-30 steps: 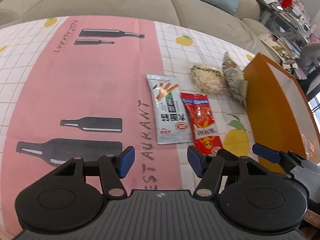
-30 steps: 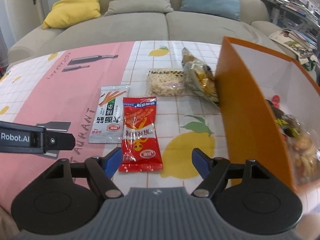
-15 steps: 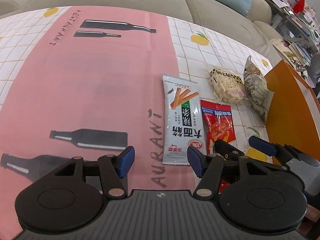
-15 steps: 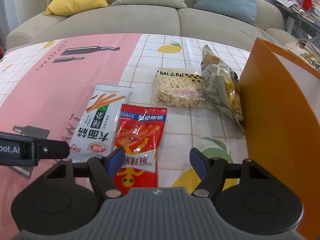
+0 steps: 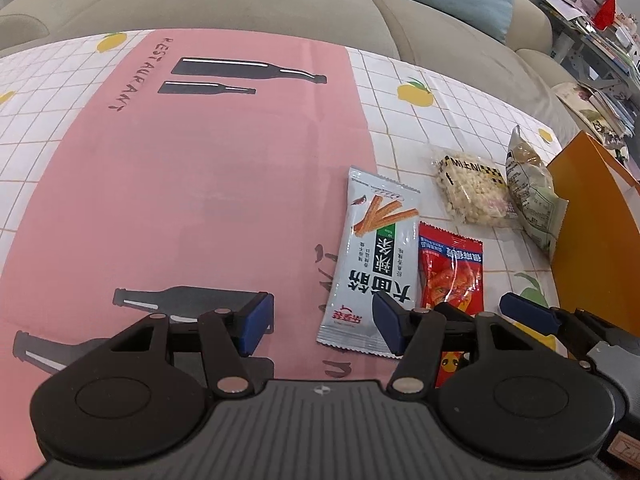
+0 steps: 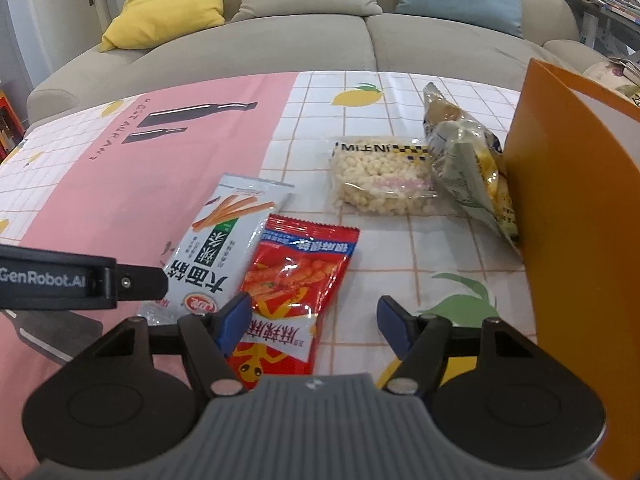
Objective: Organize snacks
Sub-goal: 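Grasp the white stick-snack pack with left tool while right grasps red spicy strip pack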
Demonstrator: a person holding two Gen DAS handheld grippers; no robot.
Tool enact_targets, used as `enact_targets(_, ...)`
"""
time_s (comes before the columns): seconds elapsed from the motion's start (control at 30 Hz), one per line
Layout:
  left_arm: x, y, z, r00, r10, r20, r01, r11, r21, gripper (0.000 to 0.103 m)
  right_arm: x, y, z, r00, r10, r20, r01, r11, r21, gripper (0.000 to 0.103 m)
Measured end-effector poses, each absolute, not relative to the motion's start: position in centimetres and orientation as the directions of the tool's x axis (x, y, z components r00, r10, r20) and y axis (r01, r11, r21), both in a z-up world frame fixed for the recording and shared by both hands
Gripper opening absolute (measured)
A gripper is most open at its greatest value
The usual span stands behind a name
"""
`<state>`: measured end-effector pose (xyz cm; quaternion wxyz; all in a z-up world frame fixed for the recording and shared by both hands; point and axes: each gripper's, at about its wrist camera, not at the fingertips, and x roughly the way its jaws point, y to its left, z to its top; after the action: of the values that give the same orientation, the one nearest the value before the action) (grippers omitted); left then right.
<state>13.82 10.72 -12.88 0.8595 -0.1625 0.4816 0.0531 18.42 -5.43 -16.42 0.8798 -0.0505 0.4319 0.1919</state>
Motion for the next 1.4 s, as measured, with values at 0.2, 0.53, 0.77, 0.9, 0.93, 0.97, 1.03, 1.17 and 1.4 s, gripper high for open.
enact_targets(0.2, 13.8, 10.2, -13.0, 0.522, -0.051, -0.852, -0.232, 0.952, -0.199, 0.068, 17.9, -5.1, -15.8, 0.554, 0.317, -0.769, -0.401, 0.912, 0.088, 0.068)
enact_targets(0.53, 13.4, 10.2, -12.5, 0.518, -0.053, -0.854, -0.229, 0.953, -0.198, 0.069, 17.5, -5.2, -16.6, 0.54, 0.289, -0.79, -0.403, 0.913, 0.058, 0.068)
enact_targets(0.77, 13.2, 9.8, -12.2, 0.549, -0.087, -0.832, -0.196, 0.954, -0.229, 0.075, 18.4, -8.2, -16.3, 0.563, 0.214, -0.799, -0.321, 0.947, 0.028, 0.068)
enact_targets(0.9, 14.5, 8.9, -12.0, 0.57, -0.094, -0.816, -0.171, 0.958, -0.23, 0.081, 18.1, -8.7, -15.6, 0.6, 0.227, -0.767, -0.326, 0.945, 0.025, 0.068)
enact_targets(0.93, 15.0, 8.6, -12.0, 0.573, -0.095, -0.814, -0.158, 0.962, -0.223, 0.081, 18.1, -8.6, -15.4, 0.61, 0.236, -0.757, -0.337, 0.941, 0.023, 0.069)
enact_targets(0.97, 15.4, 8.3, -12.0, 0.576, -0.096, -0.812, -0.142, 0.966, -0.215, 0.081, 18.1, -8.3, -15.3, 0.617, 0.245, -0.748, -0.352, 0.936, 0.015, 0.071)
enact_targets(1.03, 16.4, 7.7, -12.2, 0.576, -0.093, -0.812, -0.103, 0.977, -0.185, 0.081, 17.8, -7.8, -15.2, 0.634, 0.259, -0.729, -0.391, 0.92, -0.013, 0.077)
enact_targets(1.17, 17.7, 6.8, -13.6, 0.558, -0.061, -0.828, -0.054, 0.993, -0.109, 0.081, 17.6, -6.9, -15.7, 0.655, 0.271, -0.705, -0.455, 0.887, -0.082, 0.082)
enact_targets(1.4, 18.3, 5.6, -14.6, 0.592, -0.049, -0.804, 0.012, 0.999, -0.052, 0.086, 19.1, -7.2, -16.7, 0.637, 0.302, -0.71, -0.444, 0.896, -0.017, 0.079)
